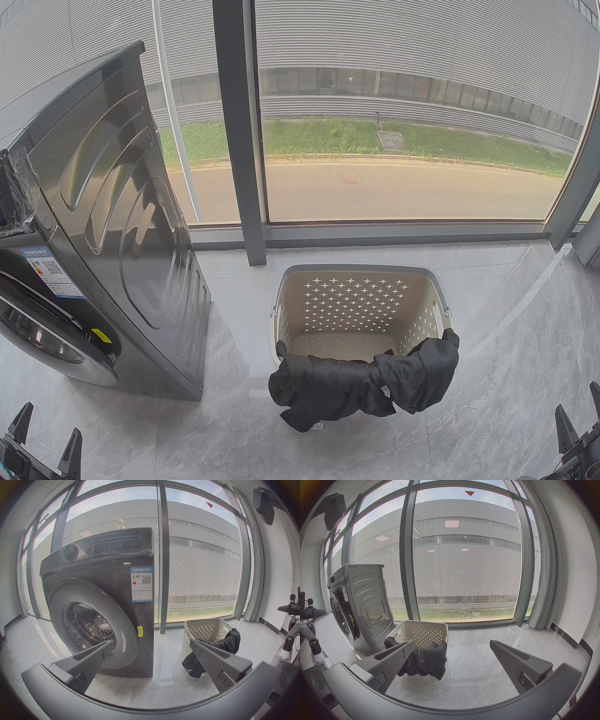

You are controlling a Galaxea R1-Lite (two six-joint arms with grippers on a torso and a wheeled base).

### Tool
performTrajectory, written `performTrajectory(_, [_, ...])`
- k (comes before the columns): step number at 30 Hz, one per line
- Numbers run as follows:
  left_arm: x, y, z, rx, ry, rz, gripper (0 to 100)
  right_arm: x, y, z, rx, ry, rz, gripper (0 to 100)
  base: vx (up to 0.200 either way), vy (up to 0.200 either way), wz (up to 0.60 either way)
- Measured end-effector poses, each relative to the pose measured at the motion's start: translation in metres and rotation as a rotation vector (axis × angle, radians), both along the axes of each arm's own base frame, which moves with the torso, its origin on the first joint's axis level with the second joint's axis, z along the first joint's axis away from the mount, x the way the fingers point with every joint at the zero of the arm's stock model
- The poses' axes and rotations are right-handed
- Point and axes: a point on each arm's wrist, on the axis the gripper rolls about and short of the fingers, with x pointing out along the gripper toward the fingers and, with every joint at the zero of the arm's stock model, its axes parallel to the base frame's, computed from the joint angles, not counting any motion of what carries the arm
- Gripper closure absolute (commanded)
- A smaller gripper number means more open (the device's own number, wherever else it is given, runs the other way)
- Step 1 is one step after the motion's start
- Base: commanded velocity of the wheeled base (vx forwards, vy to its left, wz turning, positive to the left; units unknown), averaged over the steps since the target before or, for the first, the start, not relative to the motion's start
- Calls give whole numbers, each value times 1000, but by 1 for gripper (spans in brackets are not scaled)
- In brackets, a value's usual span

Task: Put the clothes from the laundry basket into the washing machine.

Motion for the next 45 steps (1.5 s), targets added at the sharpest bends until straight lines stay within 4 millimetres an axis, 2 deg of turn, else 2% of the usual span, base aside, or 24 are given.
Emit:
performTrajectory(5, [0,0,0,0,0,0,0,0,0,0,0,0,0,0,0,0,0])
performTrajectory(20, [0,0,0,0,0,0,0,0,0,0,0,0,0,0,0,-200,0])
performTrajectory(38, [0,0,0,1,0,-1,0,0,0,0,0,0,0,0,0,0,0])
performTrajectory(45, [0,0,0,1,0,0,0,0,0,0,0,0,0,0,0,-171,0])
